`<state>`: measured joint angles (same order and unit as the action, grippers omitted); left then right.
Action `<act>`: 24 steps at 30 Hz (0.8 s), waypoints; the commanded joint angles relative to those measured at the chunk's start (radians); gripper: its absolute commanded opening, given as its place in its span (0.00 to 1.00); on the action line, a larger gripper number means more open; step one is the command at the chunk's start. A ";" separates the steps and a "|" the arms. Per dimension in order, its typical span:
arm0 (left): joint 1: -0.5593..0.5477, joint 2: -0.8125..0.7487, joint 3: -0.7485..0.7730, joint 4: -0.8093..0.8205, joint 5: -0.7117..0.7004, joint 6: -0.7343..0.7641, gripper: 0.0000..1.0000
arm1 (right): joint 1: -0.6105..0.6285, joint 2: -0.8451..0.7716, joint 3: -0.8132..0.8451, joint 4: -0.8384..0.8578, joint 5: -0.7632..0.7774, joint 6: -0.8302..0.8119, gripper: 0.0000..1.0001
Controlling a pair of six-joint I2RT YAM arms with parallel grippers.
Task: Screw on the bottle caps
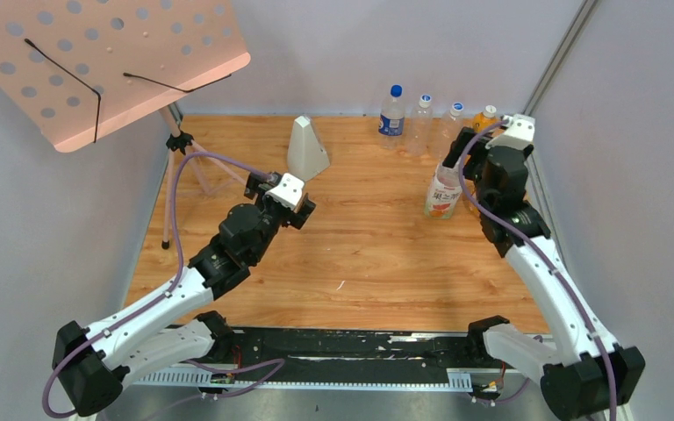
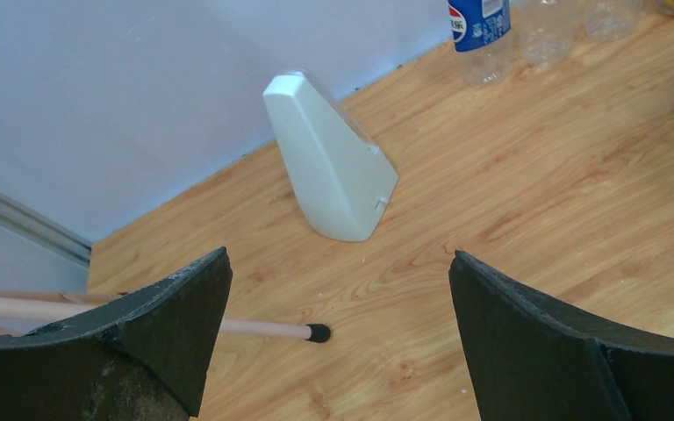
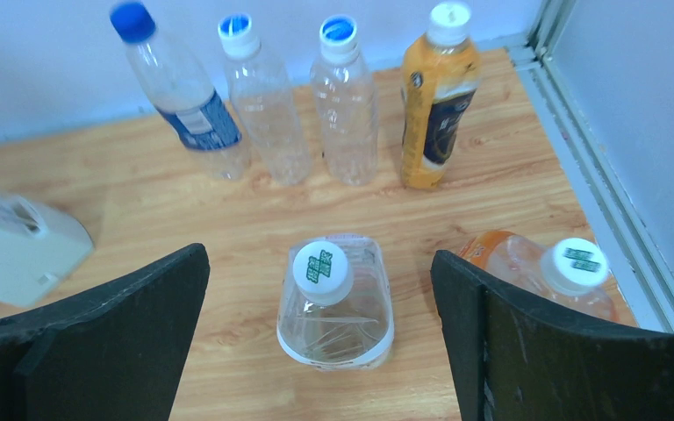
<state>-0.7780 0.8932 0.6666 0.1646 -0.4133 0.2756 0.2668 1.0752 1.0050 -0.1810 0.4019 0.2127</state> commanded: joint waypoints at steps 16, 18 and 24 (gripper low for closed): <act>0.003 -0.503 0.155 -0.234 -0.166 0.037 1.00 | -0.003 -0.829 -0.204 -0.060 -0.025 -0.128 1.00; 0.003 -0.572 0.139 -0.272 -0.178 0.030 1.00 | -0.002 -0.847 -0.216 -0.060 -0.015 -0.130 1.00; 0.003 -0.742 0.054 -0.264 -0.183 0.019 1.00 | -0.003 -0.859 -0.238 -0.057 0.000 -0.130 1.00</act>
<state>-0.7780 0.2031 0.7723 -0.0643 -0.5823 0.2958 0.2668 0.2253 0.7784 -0.2283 0.3794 0.1020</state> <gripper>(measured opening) 0.998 0.997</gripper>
